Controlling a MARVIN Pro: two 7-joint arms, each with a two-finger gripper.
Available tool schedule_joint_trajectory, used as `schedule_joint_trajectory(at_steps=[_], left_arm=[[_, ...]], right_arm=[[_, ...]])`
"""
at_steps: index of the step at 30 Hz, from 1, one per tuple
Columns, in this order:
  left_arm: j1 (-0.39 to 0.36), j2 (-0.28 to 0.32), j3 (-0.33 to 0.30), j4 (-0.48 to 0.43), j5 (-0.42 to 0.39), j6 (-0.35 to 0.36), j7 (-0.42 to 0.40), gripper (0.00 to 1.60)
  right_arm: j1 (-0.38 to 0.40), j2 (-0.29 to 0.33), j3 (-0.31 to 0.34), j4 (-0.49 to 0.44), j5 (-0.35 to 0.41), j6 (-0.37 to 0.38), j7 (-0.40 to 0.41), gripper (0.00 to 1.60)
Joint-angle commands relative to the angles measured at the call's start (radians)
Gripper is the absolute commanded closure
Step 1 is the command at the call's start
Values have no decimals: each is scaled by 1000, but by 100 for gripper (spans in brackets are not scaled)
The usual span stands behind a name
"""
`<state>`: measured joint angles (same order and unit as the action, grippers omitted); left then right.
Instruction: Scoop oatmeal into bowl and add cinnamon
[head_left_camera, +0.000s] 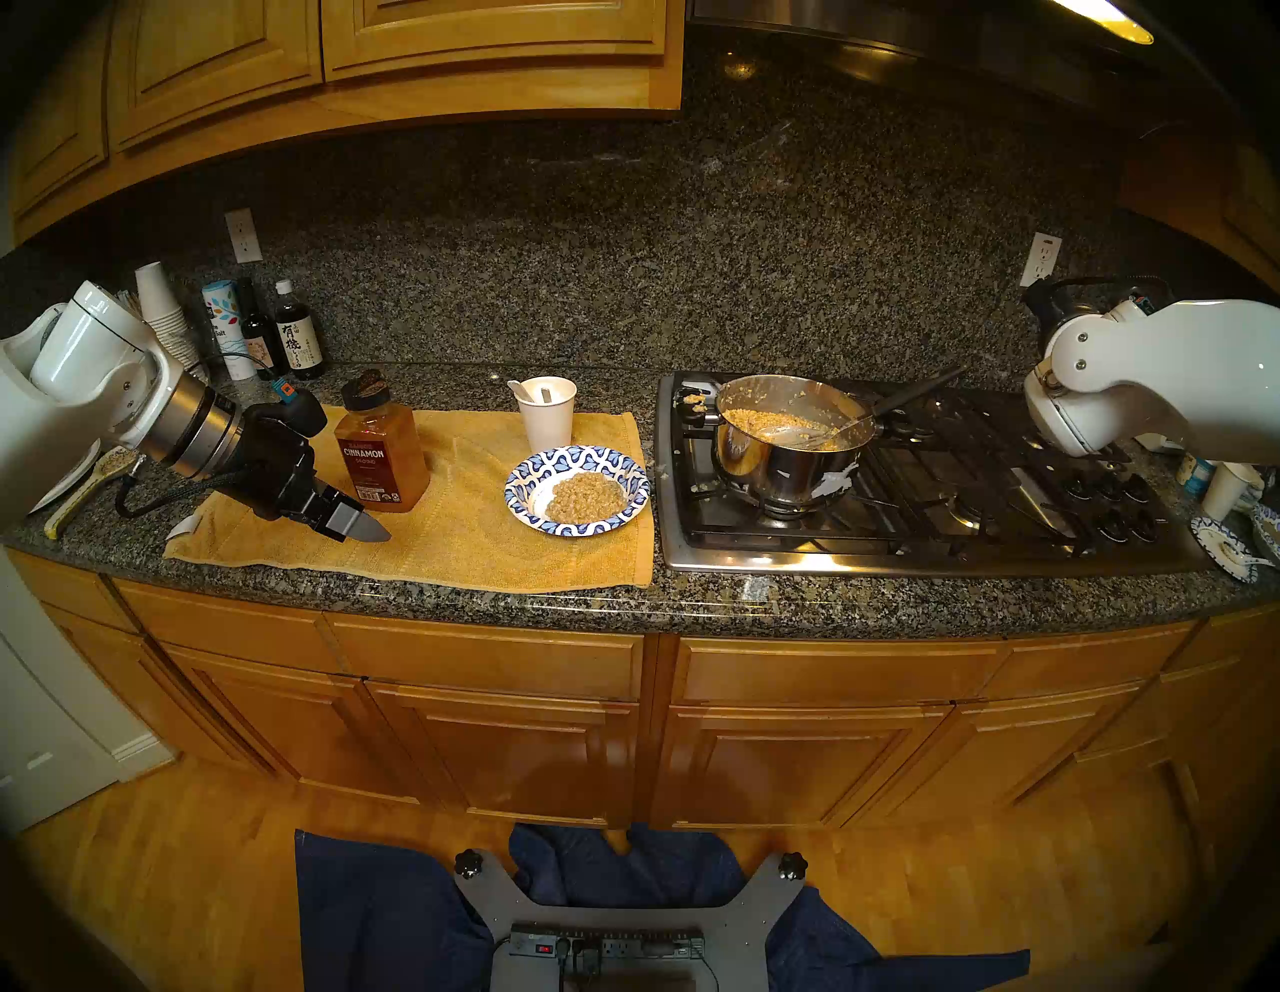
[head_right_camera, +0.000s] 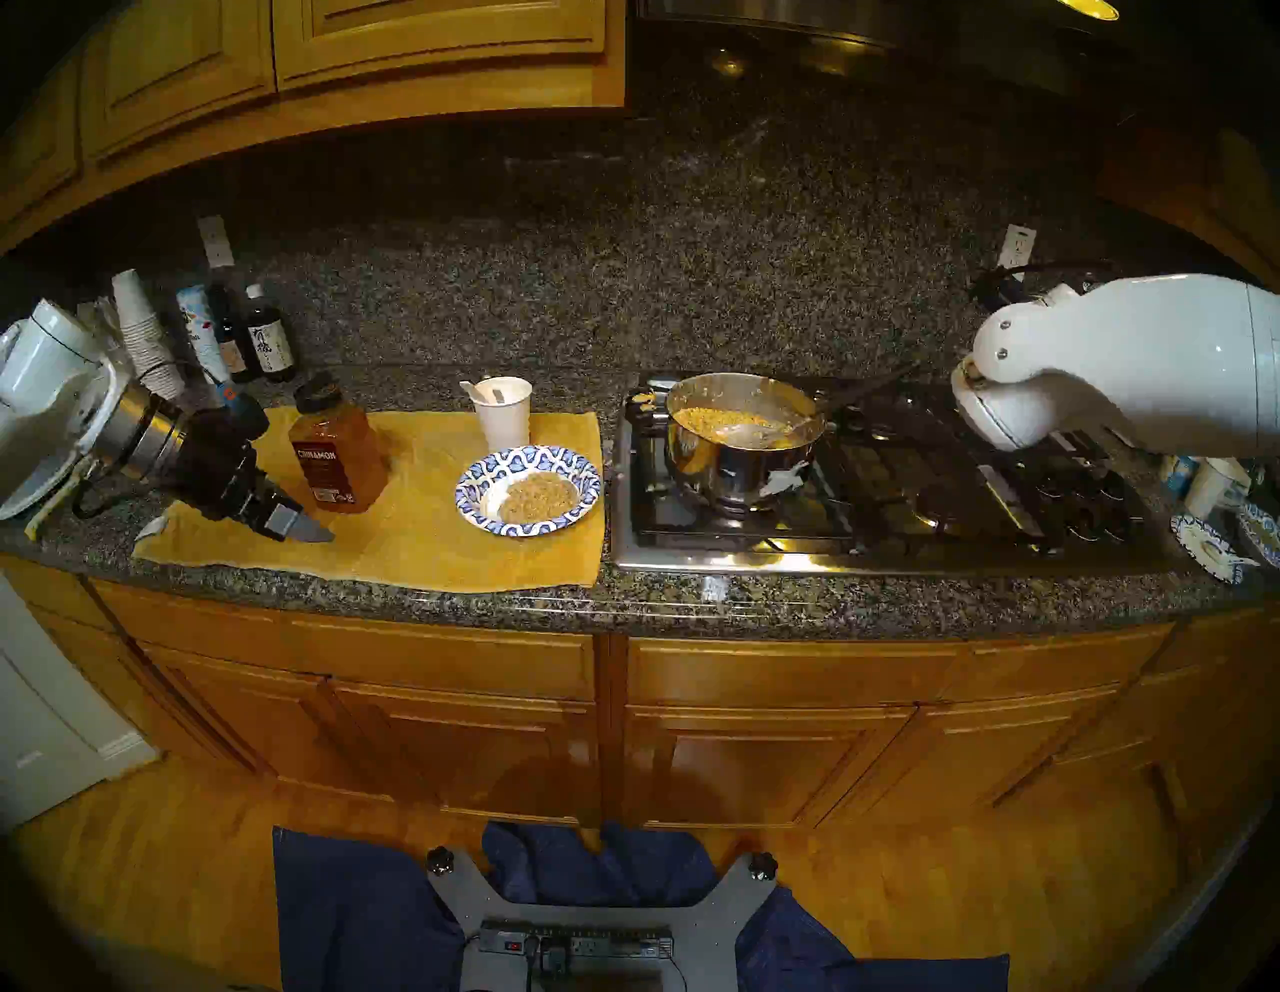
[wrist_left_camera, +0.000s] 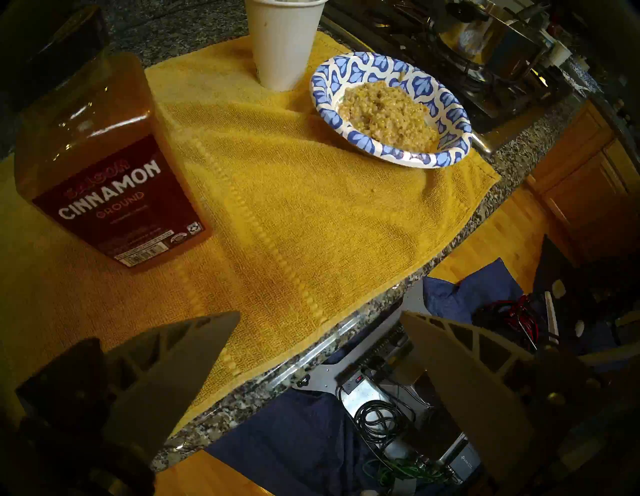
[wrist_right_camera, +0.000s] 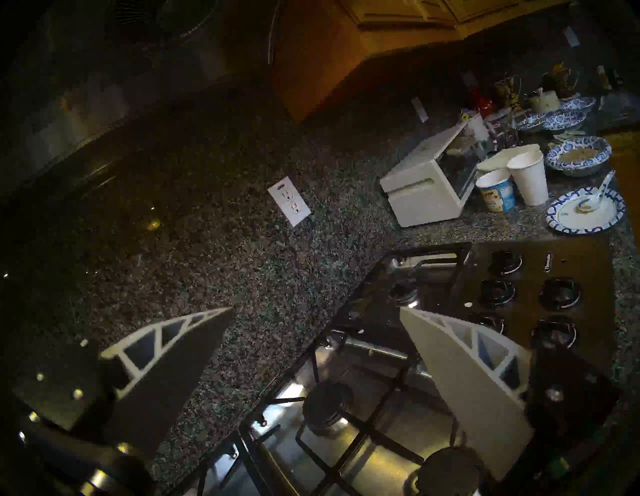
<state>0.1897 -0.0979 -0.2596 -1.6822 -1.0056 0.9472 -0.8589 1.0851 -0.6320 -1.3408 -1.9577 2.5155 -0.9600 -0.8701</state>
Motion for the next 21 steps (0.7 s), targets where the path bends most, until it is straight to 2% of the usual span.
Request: schedule_joint_trajectory(at_steps=[1,11,21], left_arm=[[-32,-2,-31,-4,-5,4,-6,0],[-43,-2,-48,-7,3,13,-41,0],[-27,-2,-41,25,-7,13,-40,0]], right_arm=[[115,27,-21,-15,-47,0,-80,0],[154,37,-57,-40,-55,0,-62,0],[168,40,-74,-46,-48,0,-40,0]])
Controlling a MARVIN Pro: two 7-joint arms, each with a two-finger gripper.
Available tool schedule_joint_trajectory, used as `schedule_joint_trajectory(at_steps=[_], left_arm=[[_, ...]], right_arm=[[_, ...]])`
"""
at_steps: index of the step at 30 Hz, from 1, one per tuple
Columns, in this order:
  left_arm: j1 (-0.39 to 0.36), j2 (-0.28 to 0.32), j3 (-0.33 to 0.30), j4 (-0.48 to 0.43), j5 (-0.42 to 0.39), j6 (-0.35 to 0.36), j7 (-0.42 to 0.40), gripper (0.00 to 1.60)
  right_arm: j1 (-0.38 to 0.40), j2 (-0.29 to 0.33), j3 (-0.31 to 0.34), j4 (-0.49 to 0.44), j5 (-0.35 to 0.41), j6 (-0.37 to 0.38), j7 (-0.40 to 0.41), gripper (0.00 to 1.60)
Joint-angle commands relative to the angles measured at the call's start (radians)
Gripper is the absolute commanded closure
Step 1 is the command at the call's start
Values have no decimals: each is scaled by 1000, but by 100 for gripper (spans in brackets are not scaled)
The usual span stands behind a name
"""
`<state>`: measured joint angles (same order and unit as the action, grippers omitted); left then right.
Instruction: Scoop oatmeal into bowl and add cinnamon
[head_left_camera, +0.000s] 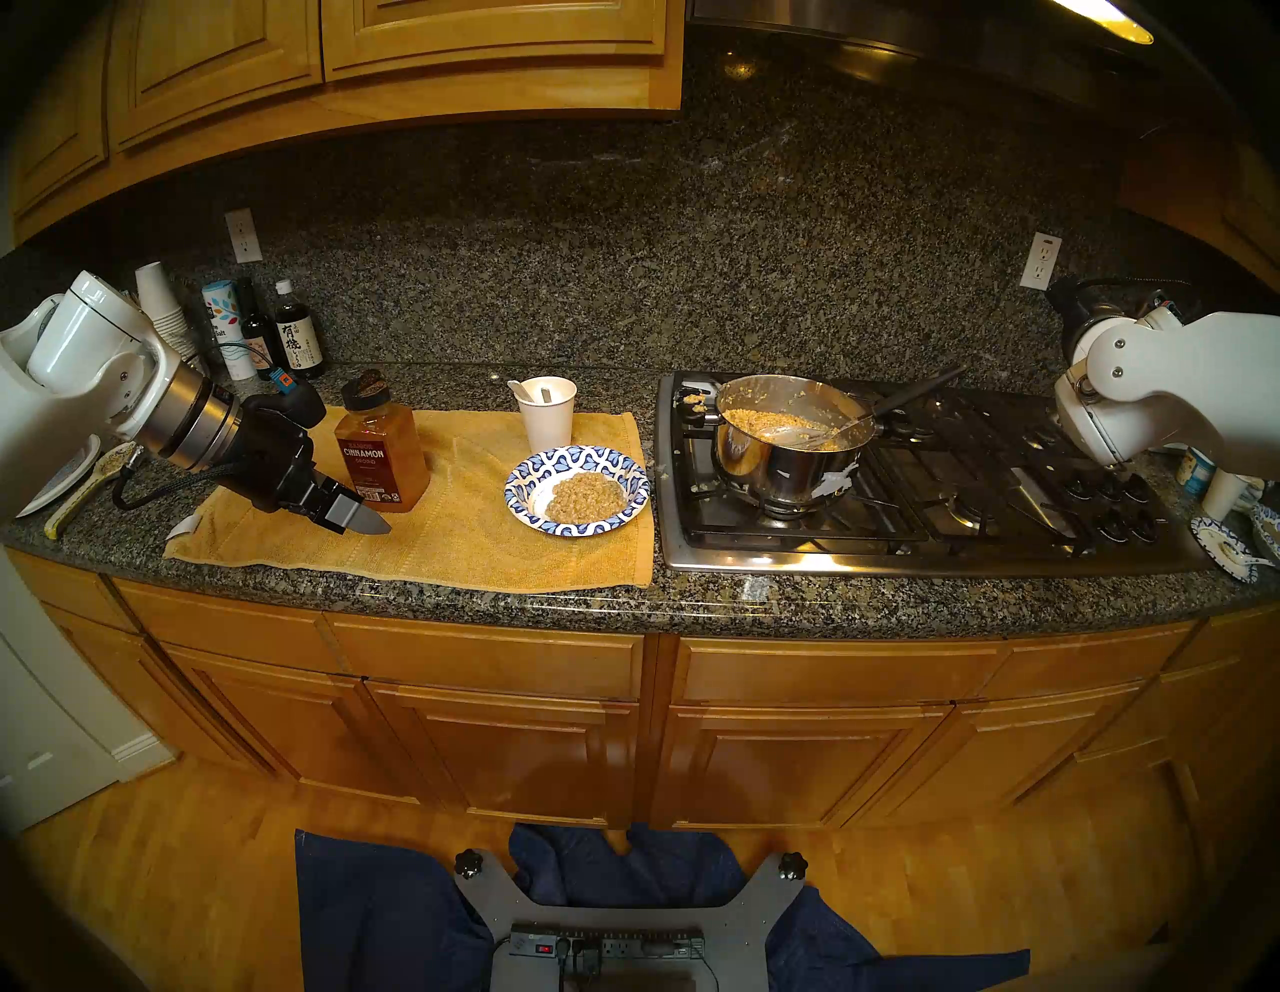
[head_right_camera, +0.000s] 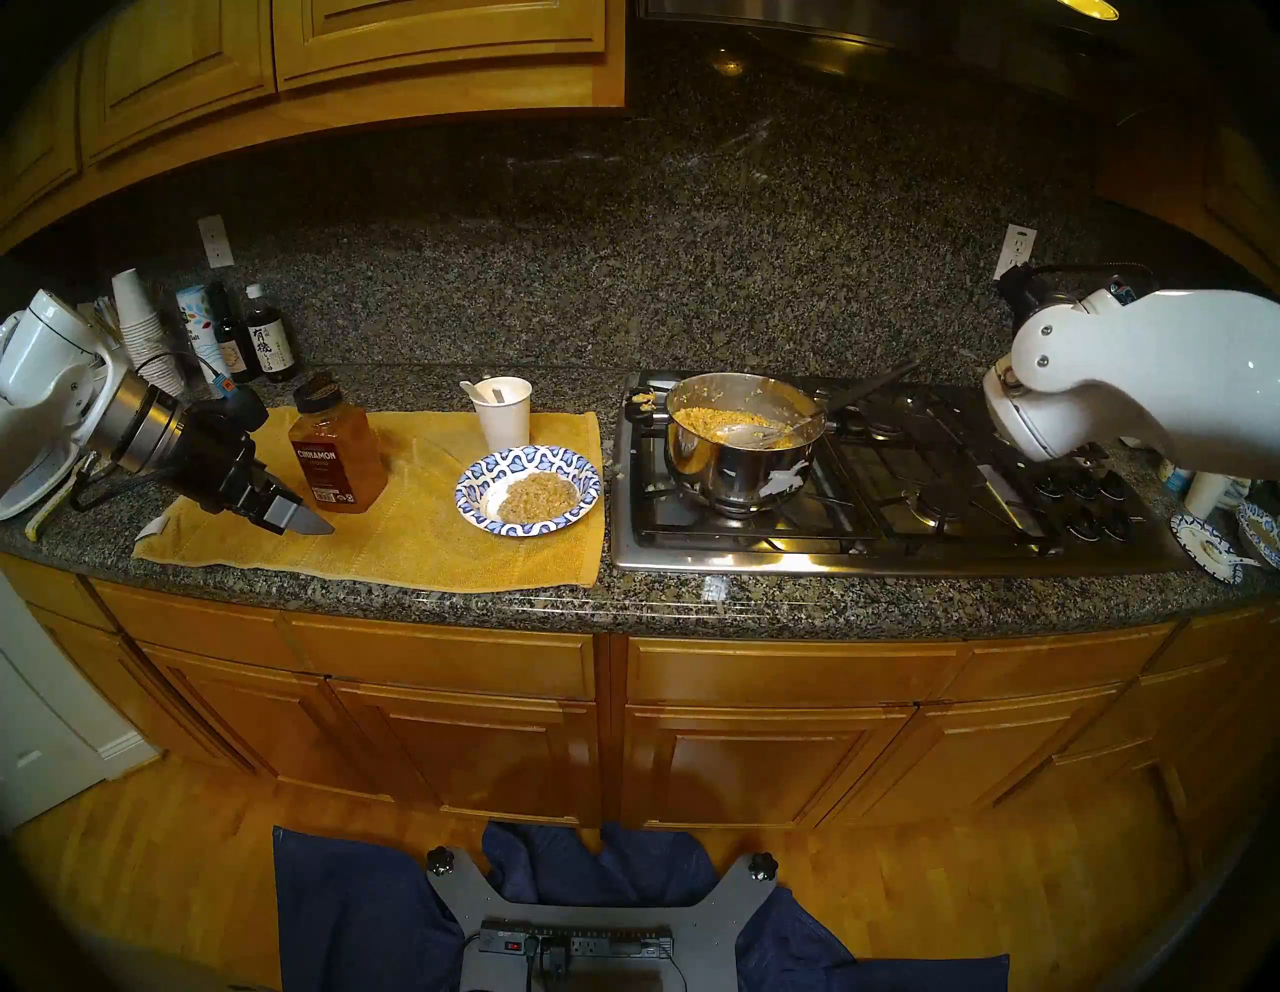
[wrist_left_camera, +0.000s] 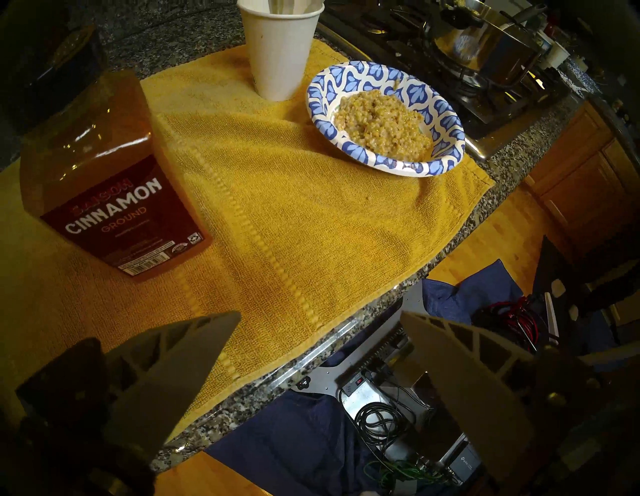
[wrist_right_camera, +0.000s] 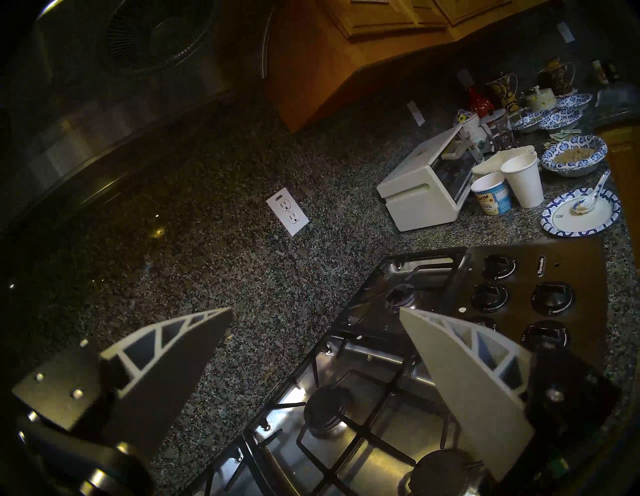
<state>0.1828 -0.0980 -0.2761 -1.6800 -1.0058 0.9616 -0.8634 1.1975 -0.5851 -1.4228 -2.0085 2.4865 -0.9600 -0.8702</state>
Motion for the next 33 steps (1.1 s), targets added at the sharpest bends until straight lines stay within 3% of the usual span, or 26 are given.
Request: schedule_joint_trajectory(at_steps=[1,14,33], left_arm=[[-19,-2,-23,25,-7,-2,-34,0],[10,-2,4,47,9,-2,7,0],[36,-2,28,192,44,-2,99,0]], right_arm=[[56,-7,7,4,-18,0,-38,0],[61,-9,-6,1,-8,0,-19,0],[77,-14,-19,-5,-4,0,-23,0]])
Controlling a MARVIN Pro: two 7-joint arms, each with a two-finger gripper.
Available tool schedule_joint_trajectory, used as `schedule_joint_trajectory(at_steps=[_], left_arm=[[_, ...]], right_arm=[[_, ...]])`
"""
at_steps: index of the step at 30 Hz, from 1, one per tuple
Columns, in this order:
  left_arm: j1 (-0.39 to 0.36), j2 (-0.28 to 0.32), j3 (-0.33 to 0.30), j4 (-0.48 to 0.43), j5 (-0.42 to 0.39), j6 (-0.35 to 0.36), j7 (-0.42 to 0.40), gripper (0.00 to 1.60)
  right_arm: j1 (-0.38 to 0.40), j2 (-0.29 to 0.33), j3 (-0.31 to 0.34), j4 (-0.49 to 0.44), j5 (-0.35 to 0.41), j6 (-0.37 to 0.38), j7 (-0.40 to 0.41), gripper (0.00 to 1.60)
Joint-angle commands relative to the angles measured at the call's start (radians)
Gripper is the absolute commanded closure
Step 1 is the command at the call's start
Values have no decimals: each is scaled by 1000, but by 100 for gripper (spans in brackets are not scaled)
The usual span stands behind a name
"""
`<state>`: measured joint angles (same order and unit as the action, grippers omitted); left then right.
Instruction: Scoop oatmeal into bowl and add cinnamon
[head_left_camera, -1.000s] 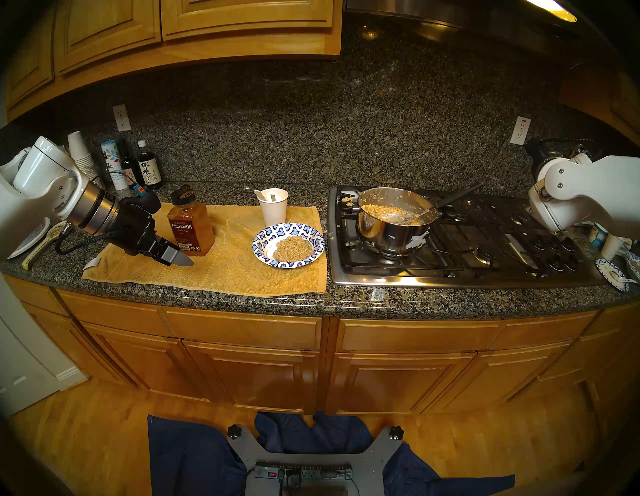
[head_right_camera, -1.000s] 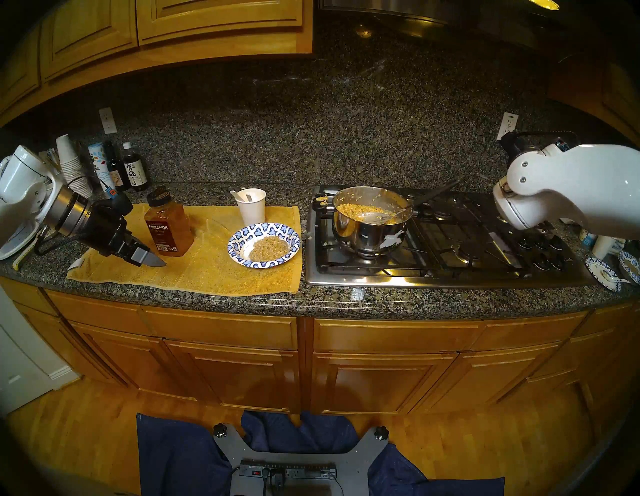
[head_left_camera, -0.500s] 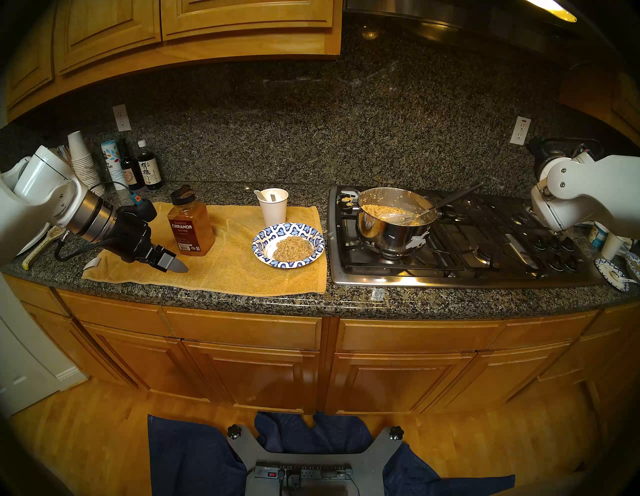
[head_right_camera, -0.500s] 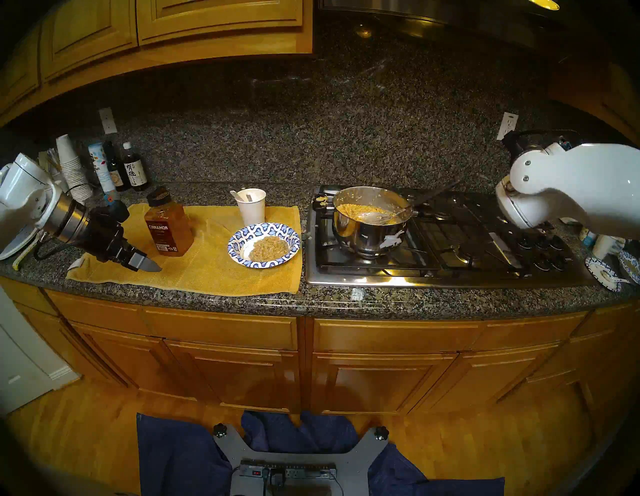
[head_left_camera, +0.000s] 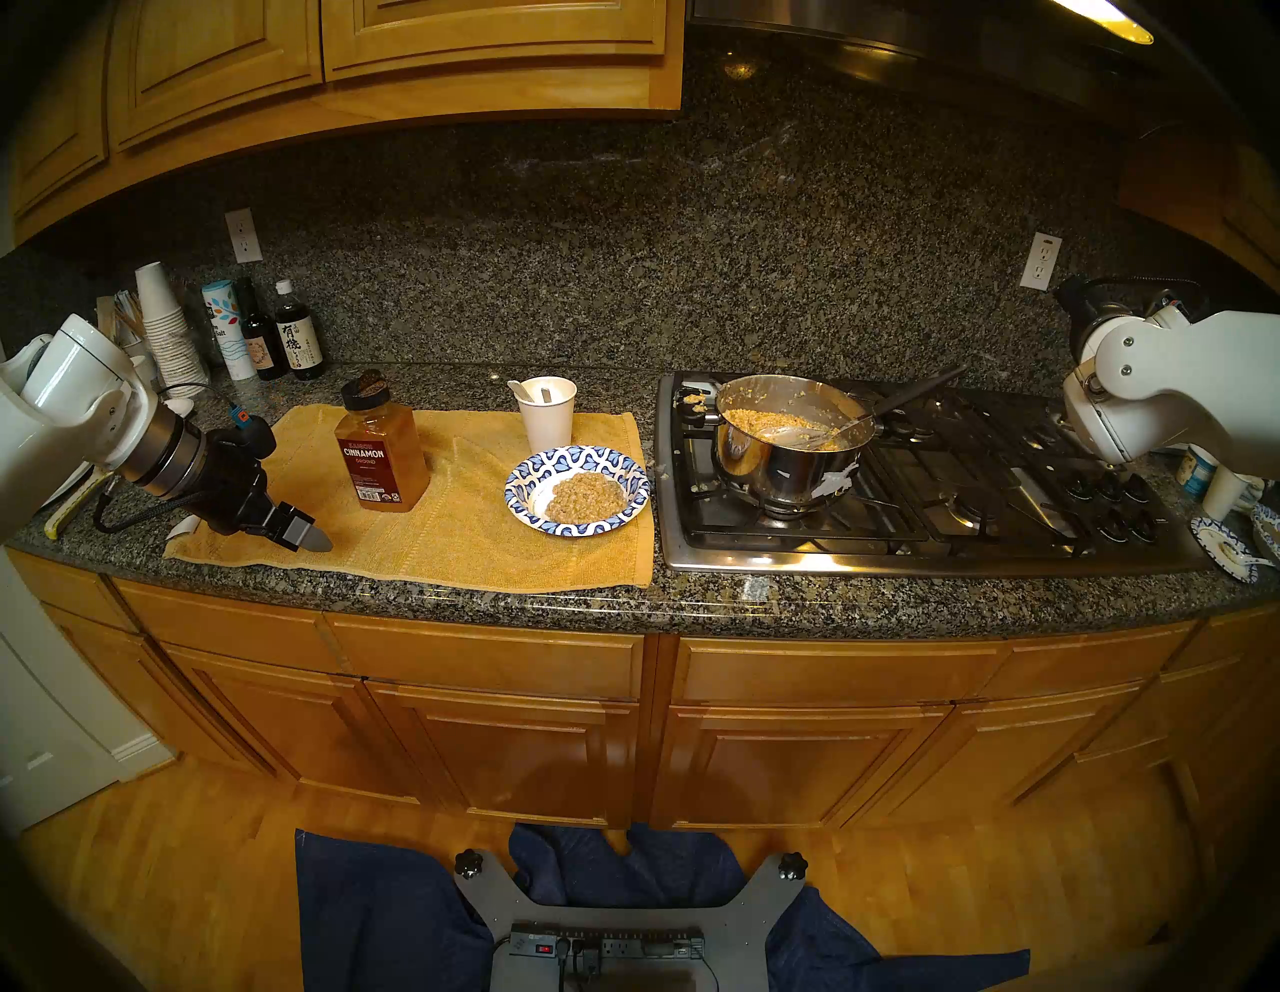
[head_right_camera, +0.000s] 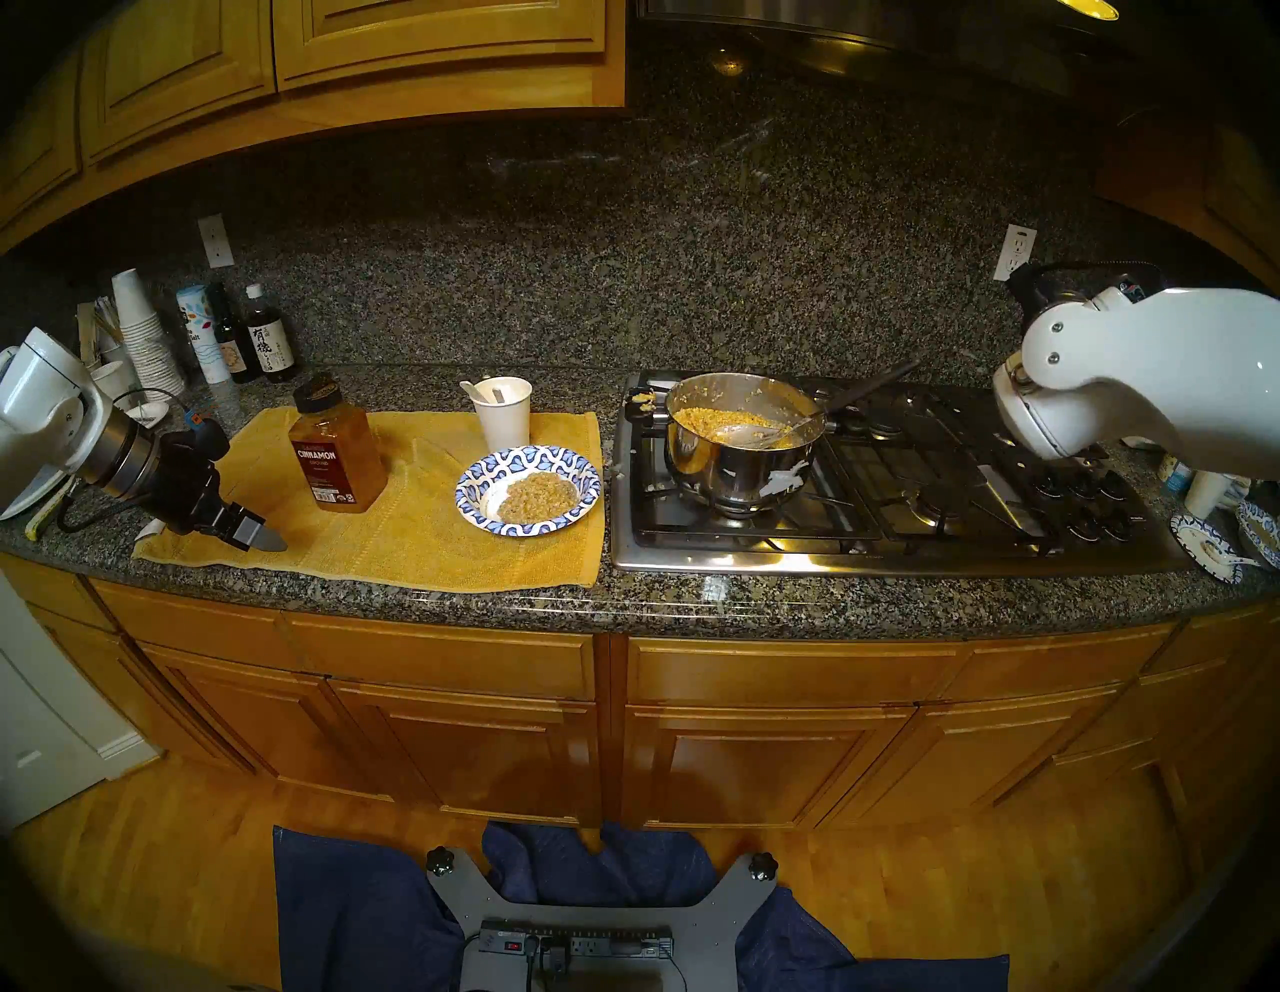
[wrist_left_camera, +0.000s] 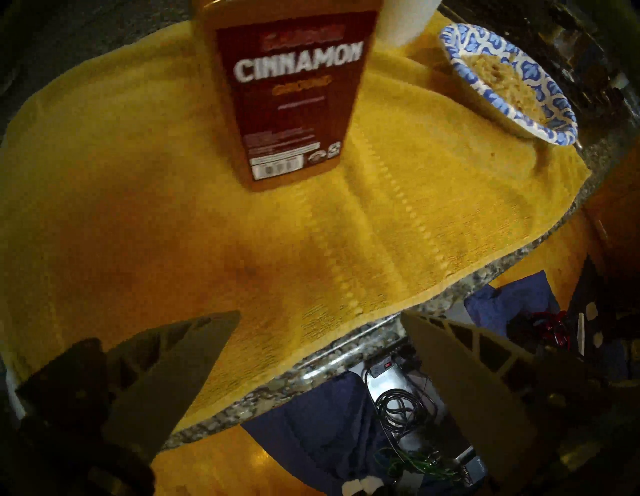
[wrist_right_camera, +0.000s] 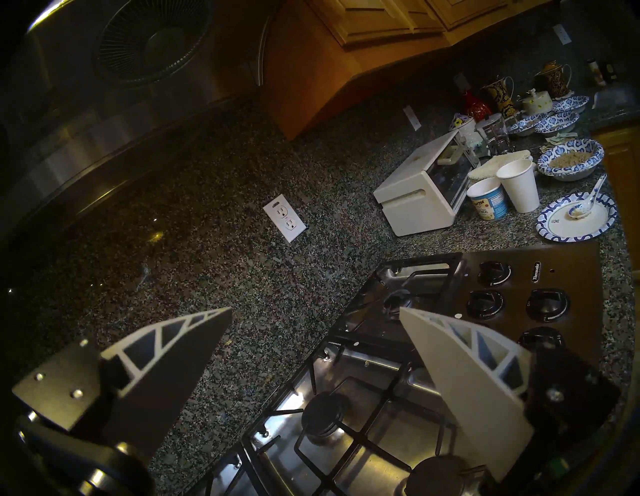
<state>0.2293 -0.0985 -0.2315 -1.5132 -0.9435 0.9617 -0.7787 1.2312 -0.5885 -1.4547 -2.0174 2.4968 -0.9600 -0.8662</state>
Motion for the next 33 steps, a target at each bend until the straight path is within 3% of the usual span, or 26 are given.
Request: schedule_joint_trajectory(at_steps=[1,33], left_arm=[[-8,-1,-16,24,-22,-2,17,0],[27,-1,-15,-27,-180,-2,148,0]], right_arm=[[45,-11,13,3,-14,0,-29,0],[78,-19,-14,-16,-21,0,-46,0]])
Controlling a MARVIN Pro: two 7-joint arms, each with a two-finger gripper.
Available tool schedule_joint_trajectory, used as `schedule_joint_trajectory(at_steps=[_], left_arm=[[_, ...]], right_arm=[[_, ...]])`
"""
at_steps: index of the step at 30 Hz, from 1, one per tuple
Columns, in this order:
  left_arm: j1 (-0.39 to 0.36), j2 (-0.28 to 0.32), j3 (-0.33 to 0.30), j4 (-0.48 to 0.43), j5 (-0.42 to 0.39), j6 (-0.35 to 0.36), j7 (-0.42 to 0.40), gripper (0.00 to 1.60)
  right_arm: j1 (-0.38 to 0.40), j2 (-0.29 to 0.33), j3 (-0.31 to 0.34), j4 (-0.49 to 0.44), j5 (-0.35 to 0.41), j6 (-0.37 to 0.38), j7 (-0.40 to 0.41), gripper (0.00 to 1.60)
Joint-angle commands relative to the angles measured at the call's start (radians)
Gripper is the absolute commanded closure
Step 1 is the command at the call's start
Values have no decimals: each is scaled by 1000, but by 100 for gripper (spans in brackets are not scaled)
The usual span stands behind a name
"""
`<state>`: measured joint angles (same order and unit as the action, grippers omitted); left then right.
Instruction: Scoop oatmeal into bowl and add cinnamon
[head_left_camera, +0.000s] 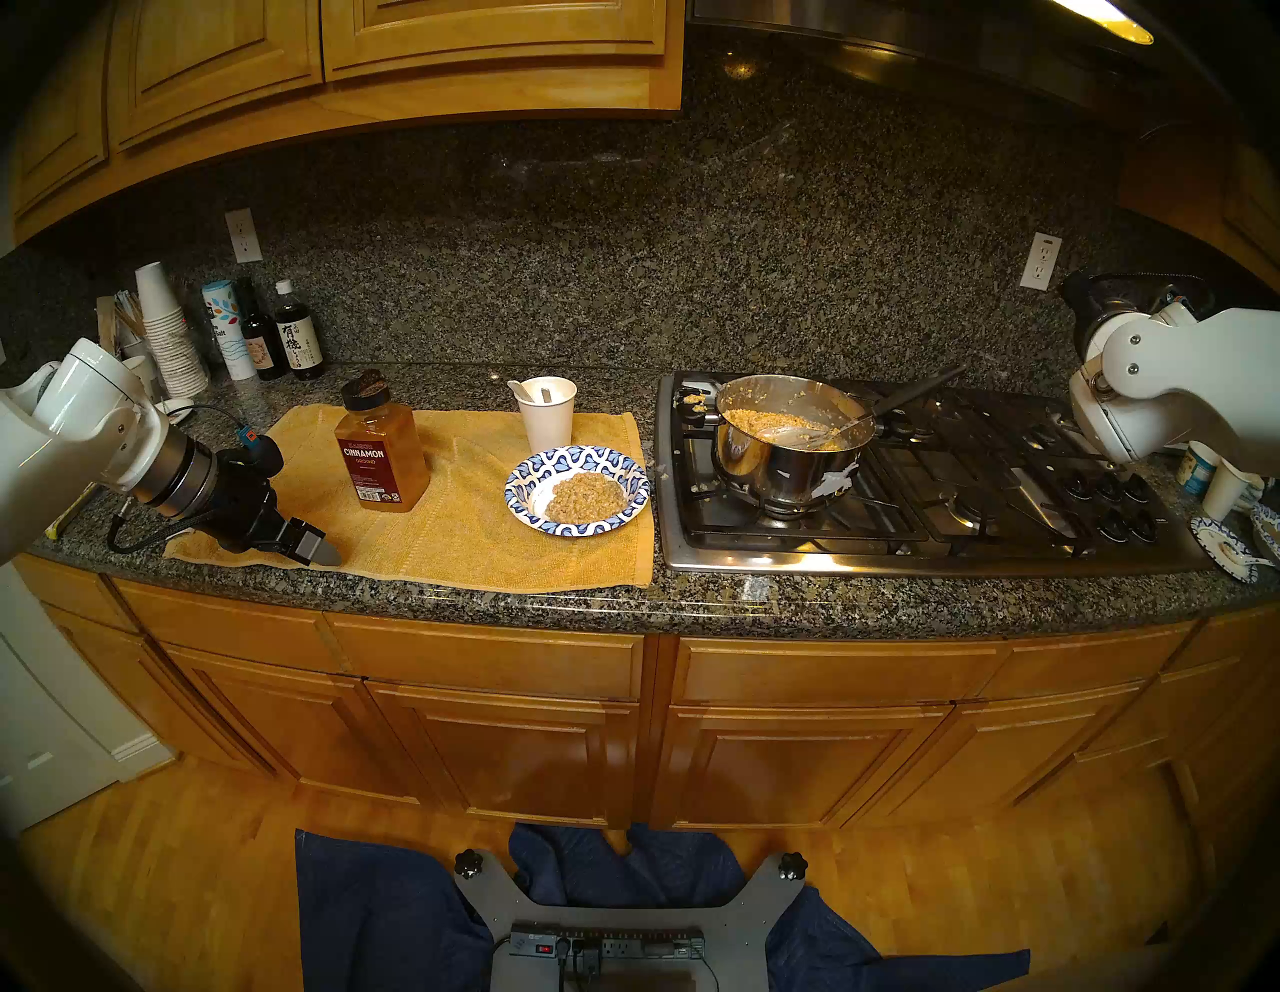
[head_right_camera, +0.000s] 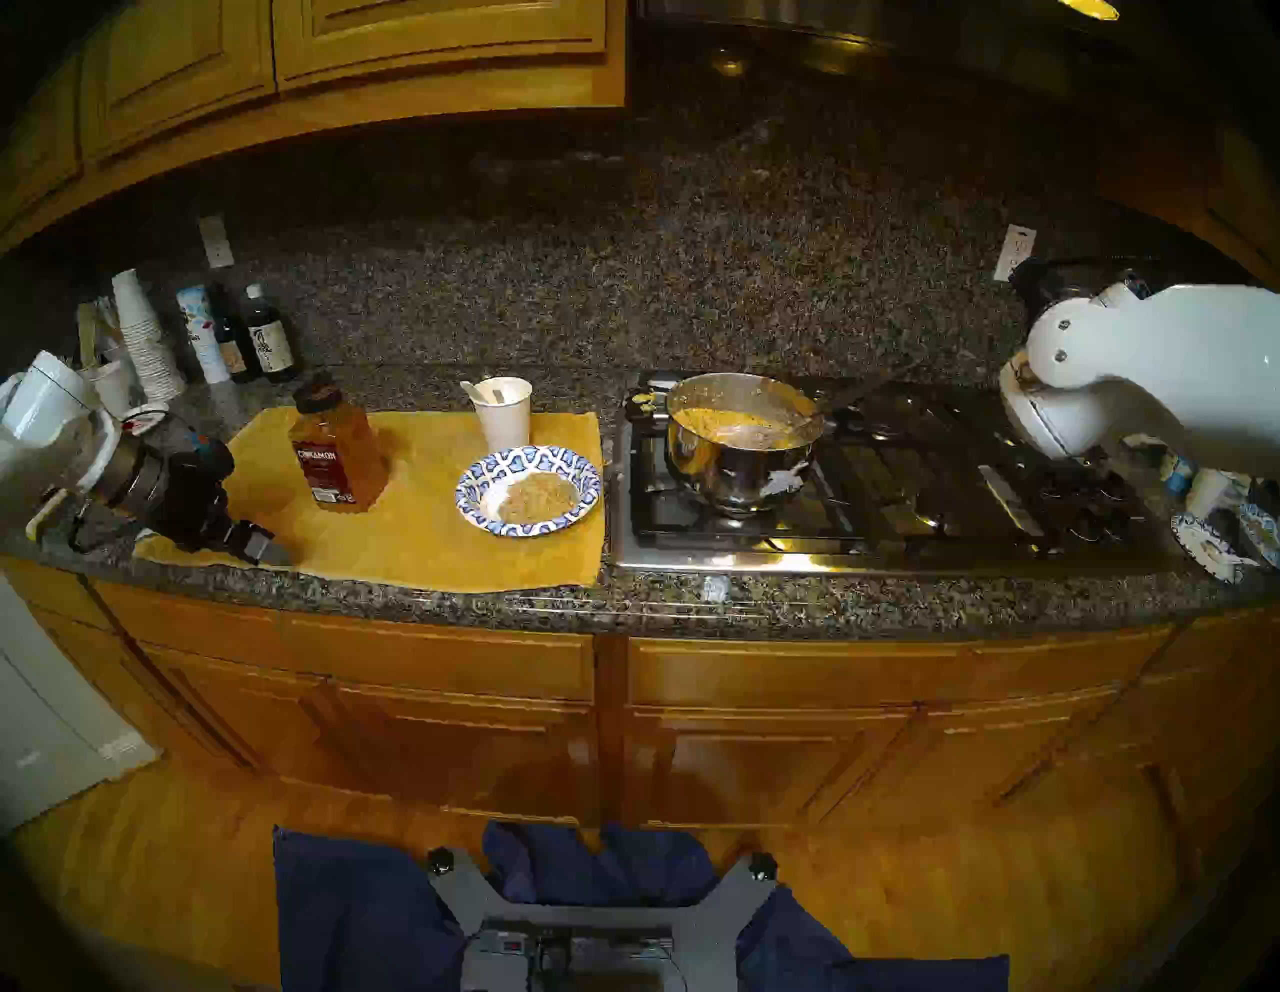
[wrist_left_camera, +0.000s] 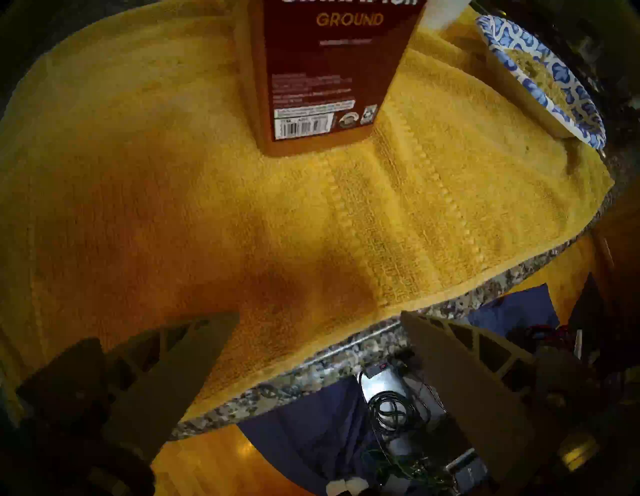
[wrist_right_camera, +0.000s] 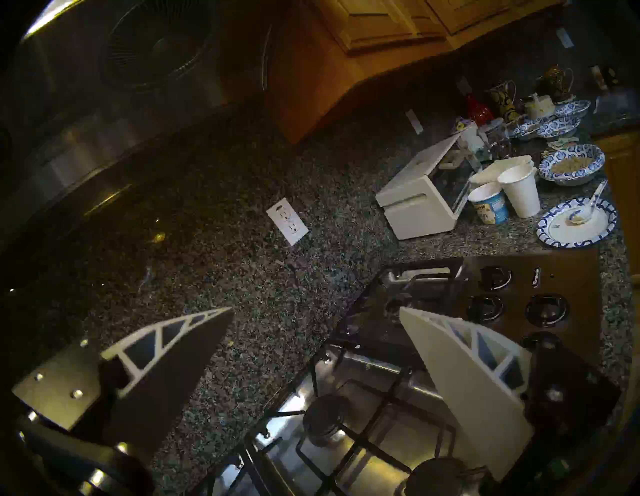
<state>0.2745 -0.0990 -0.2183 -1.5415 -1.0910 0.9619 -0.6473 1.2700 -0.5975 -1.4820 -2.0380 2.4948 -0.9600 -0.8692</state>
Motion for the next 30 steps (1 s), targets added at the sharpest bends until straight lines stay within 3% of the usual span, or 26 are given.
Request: schedule_joint_trajectory(at_steps=[1,17,30], left_arm=[[-19,-1,-31,-5,-38,-2,19,0],[-48,-1,-76,-130,-21,-2,109,0],[-26,-1,-69,-195,-22,-2,219,0]], right_arm=[[40,-10,13,4,-19,0,-42,0],[38,-12,6,5,-7,0,-19,0],[36,-14,2,5,1,0,-11,0]])
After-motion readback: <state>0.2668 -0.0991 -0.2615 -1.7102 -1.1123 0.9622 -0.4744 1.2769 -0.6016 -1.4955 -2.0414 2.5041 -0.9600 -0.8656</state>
